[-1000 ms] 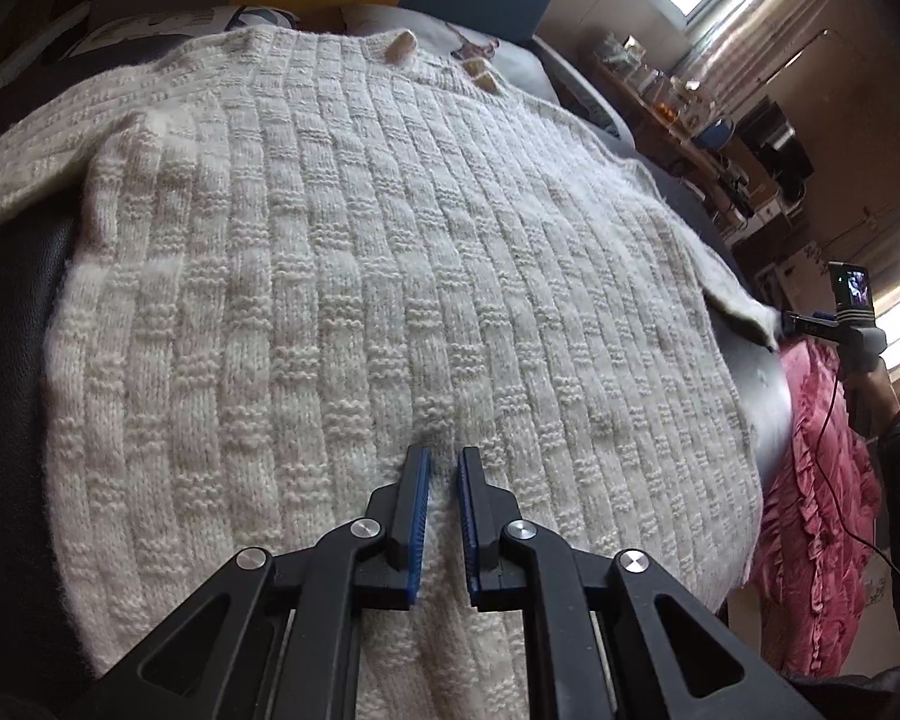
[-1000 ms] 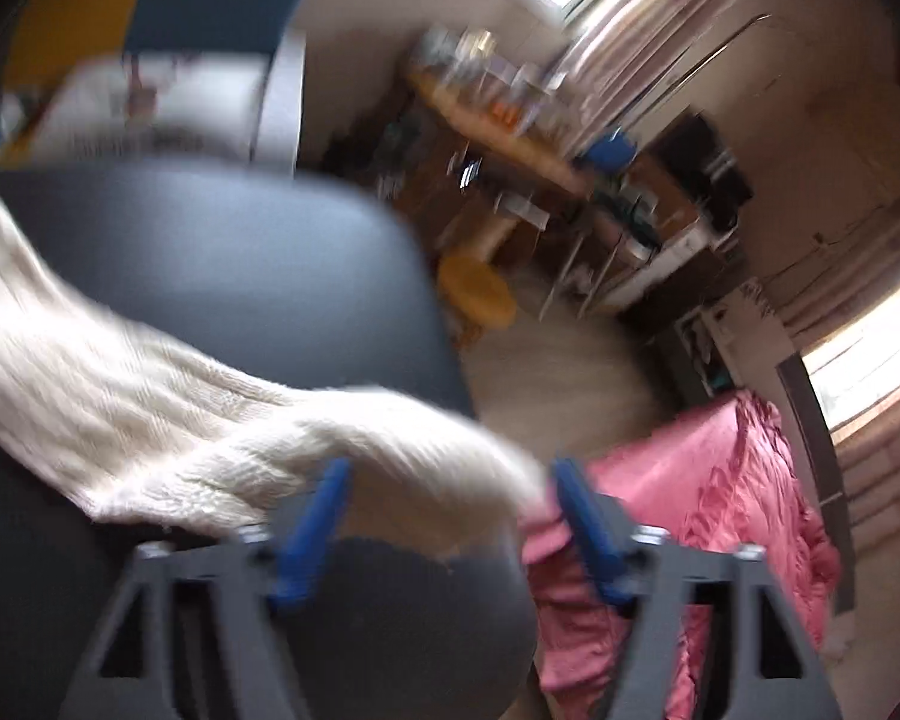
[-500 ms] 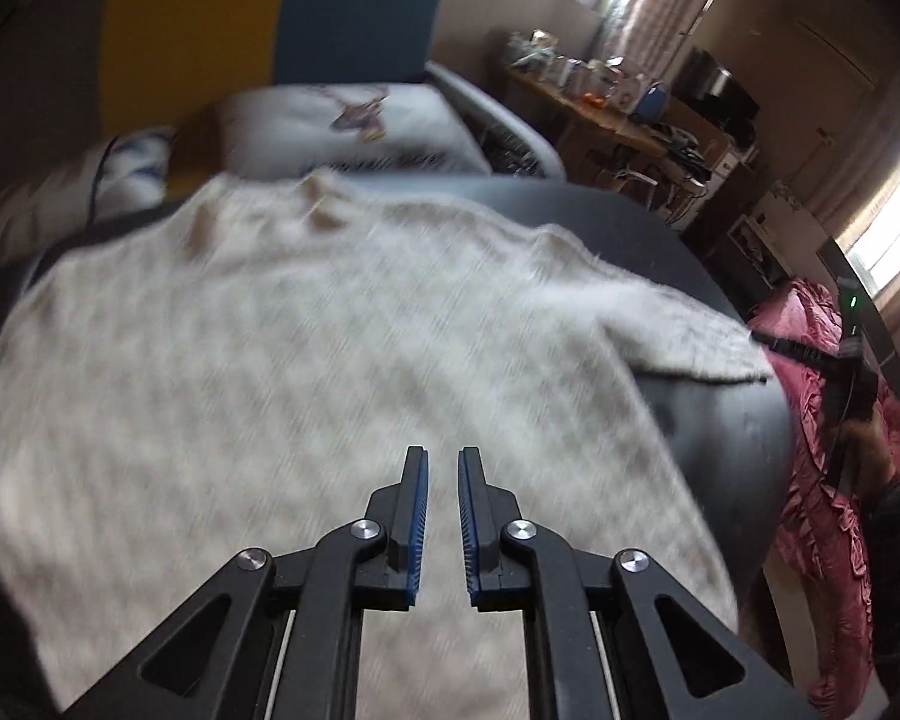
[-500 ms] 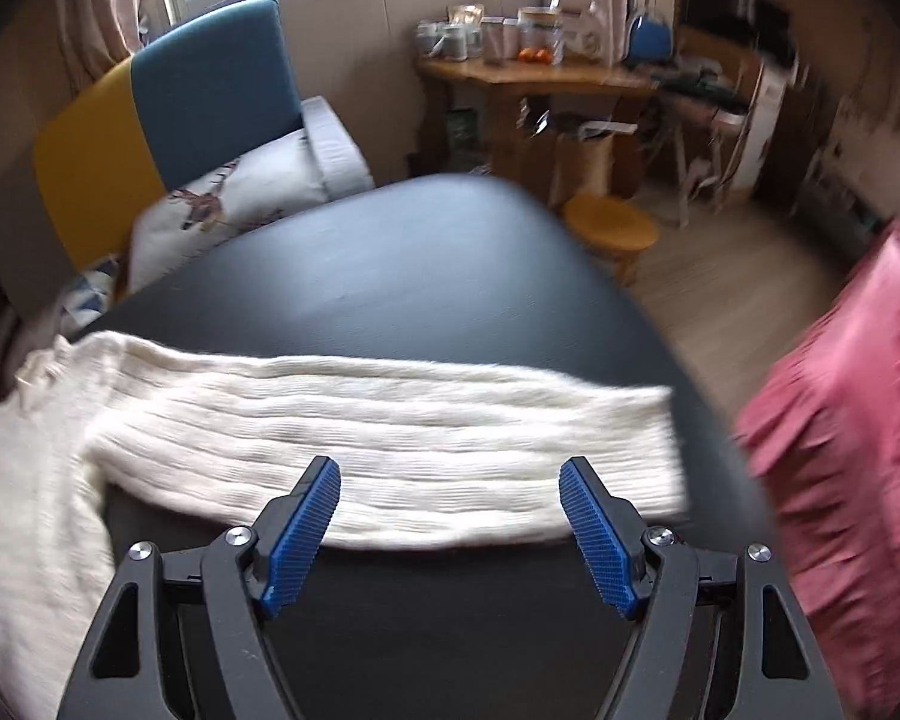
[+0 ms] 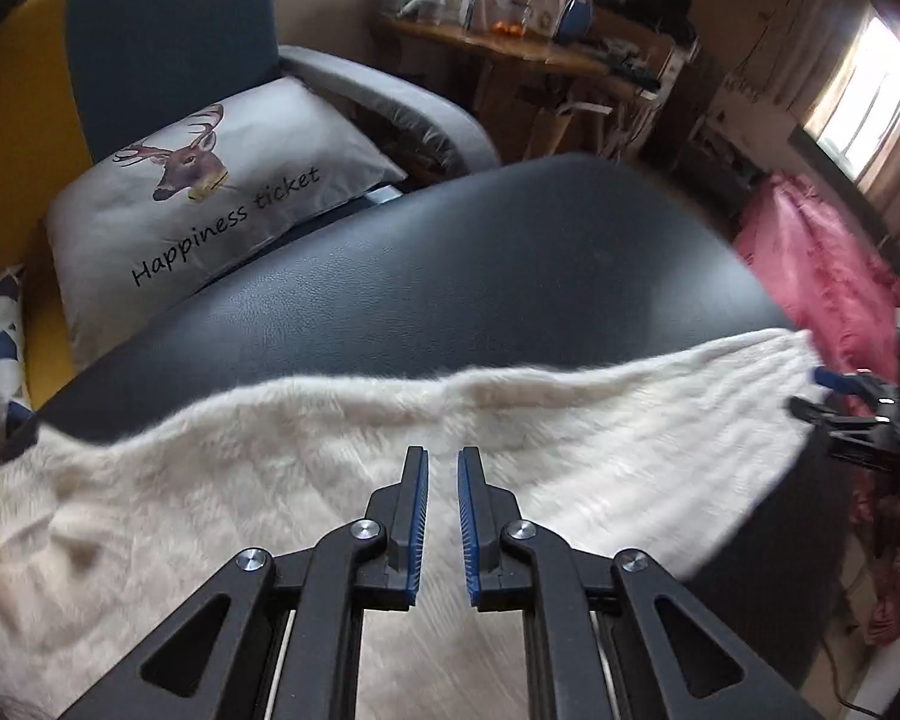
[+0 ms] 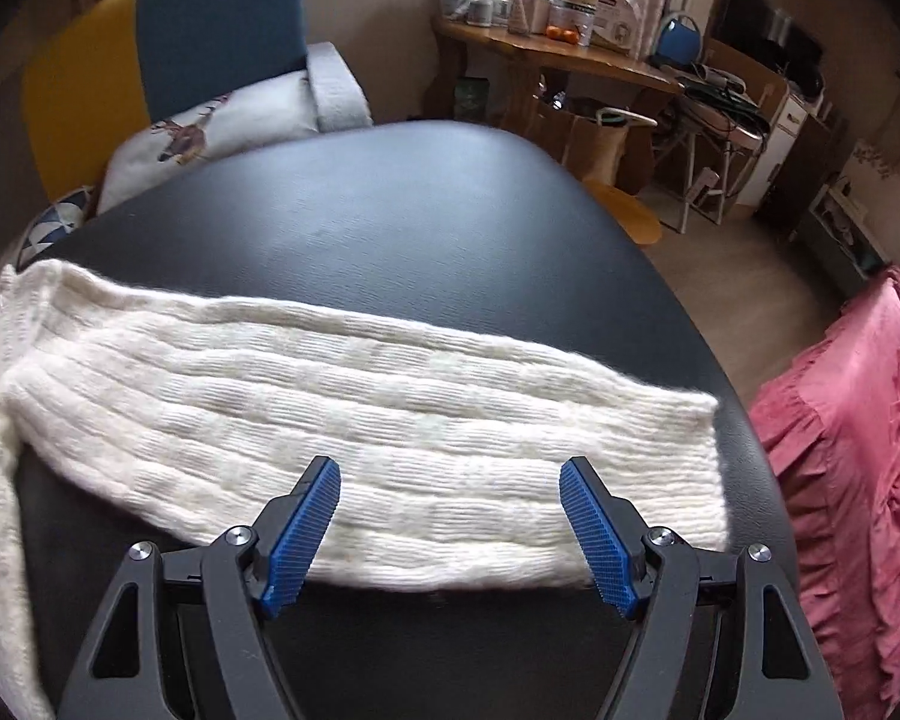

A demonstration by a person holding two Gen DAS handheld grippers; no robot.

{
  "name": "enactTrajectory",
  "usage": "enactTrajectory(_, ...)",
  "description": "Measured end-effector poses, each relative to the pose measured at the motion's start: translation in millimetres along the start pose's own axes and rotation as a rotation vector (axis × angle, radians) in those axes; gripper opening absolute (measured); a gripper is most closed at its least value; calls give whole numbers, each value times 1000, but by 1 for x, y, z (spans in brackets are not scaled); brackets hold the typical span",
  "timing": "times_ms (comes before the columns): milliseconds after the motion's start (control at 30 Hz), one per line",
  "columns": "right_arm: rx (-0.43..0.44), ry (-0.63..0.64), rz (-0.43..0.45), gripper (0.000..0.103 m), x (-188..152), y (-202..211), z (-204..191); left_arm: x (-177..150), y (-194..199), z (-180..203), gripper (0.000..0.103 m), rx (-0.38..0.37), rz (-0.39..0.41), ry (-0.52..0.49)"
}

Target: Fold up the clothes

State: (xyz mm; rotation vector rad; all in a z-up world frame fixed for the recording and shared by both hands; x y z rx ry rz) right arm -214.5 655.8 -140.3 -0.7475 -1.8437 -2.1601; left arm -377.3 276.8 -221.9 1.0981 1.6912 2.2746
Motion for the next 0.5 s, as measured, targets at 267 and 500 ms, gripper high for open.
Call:
enactTrajectory(267,-19,-91,-1,96,-26,-7,51,1,-20,-7,10,89,3,10)
enactTrajectory(500,34,-137,43,97,-20,4,45,-11,22,-12,10,-12,51,115)
Point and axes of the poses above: each gripper's, at about its wrist camera, not at the fingertips, and y roughly against the way its jaws point, z to its right, x to its top, the point moved 8 cm from there along -y, roughly the way its jaws point
